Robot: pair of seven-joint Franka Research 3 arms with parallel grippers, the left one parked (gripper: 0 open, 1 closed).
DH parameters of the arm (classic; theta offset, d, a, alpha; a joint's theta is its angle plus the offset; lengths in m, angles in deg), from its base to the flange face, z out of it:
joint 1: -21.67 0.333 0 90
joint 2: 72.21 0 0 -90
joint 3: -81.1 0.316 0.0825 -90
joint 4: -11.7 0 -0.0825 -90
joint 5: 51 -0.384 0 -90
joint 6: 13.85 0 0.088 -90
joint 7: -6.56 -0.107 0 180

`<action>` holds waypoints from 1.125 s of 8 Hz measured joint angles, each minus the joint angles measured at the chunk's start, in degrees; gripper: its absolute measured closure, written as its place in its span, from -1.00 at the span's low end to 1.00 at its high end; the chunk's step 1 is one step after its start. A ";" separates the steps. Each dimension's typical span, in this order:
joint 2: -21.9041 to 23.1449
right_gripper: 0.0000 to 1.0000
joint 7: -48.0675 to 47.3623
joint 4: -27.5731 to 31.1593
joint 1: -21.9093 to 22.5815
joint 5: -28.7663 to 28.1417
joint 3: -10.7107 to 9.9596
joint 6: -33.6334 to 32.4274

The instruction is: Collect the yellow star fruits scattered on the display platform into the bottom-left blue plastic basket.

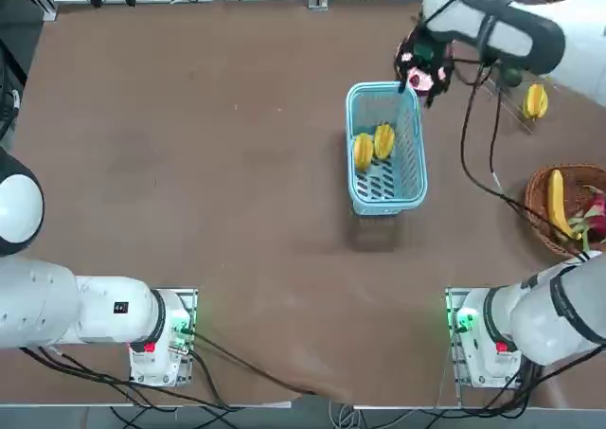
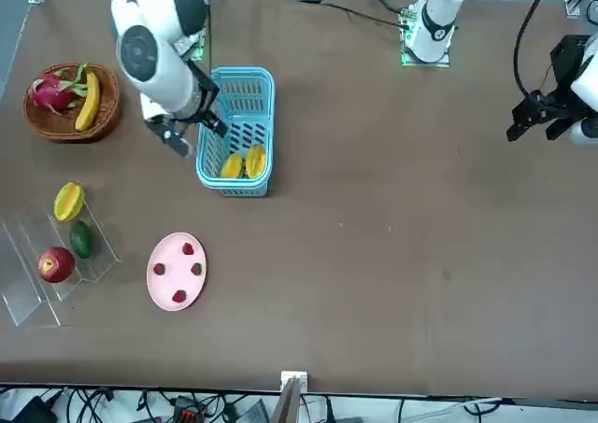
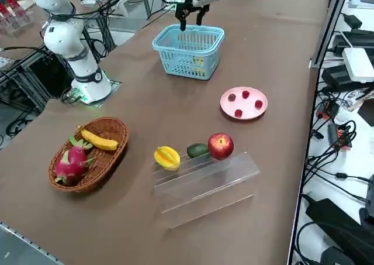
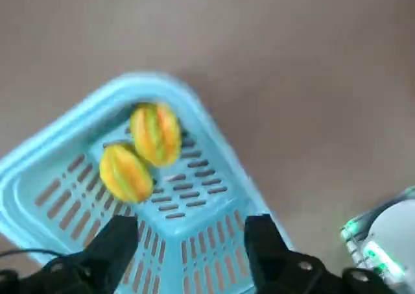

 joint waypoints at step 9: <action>-5.93 -1.00 38.16 -4.46 -34.59 9.62 -1.07 8.24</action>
